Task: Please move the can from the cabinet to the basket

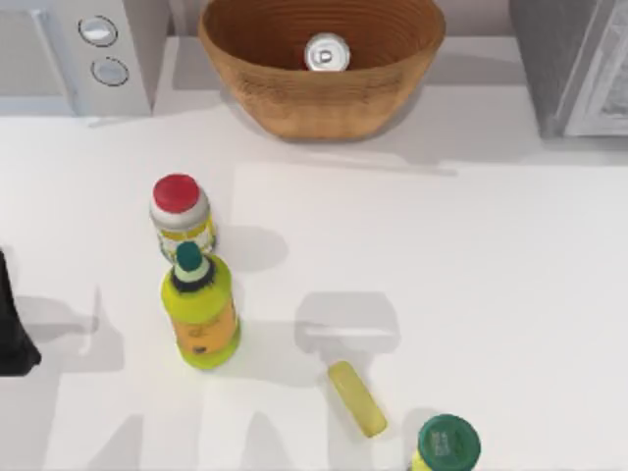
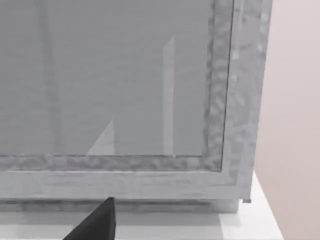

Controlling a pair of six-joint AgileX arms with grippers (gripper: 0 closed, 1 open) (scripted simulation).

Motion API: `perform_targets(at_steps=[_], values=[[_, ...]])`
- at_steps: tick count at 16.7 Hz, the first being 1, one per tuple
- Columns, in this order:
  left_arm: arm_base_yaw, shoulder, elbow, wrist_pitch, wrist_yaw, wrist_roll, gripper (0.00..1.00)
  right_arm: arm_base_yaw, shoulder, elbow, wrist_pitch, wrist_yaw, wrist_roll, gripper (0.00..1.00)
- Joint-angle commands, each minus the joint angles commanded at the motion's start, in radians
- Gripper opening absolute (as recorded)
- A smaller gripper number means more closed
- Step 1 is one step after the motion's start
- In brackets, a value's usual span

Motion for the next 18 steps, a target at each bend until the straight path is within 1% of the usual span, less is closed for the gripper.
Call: perform_targets(at_steps=[3, 6, 9, 15, 18], values=[[0.0, 0.0, 0.0, 0.0, 0.0, 0.0, 1.0, -0.004, -0.008, 0.093, -0.095, -0.01, 0.0, 1.0], [0.0, 0.0, 0.0, 0.0, 0.0, 0.0, 1.0, -0.015, -0.021, 0.262, -0.28, -0.023, 0.0, 1.0], [0.0, 0.0, 0.0, 0.0, 0.0, 0.0, 1.0, -0.023, -0.047, 0.479, -0.538, -0.03, -0.001, 1.0], [0.0, 0.0, 0.0, 0.0, 0.0, 0.0, 1.0, -0.033, -0.117, 0.955, -1.114, -0.033, -0.001, 1.0], [0.0, 0.0, 0.0, 0.0, 0.0, 0.0, 1.0, -0.03, -0.157, 1.159, -1.351, -0.03, -0.001, 1.0]])
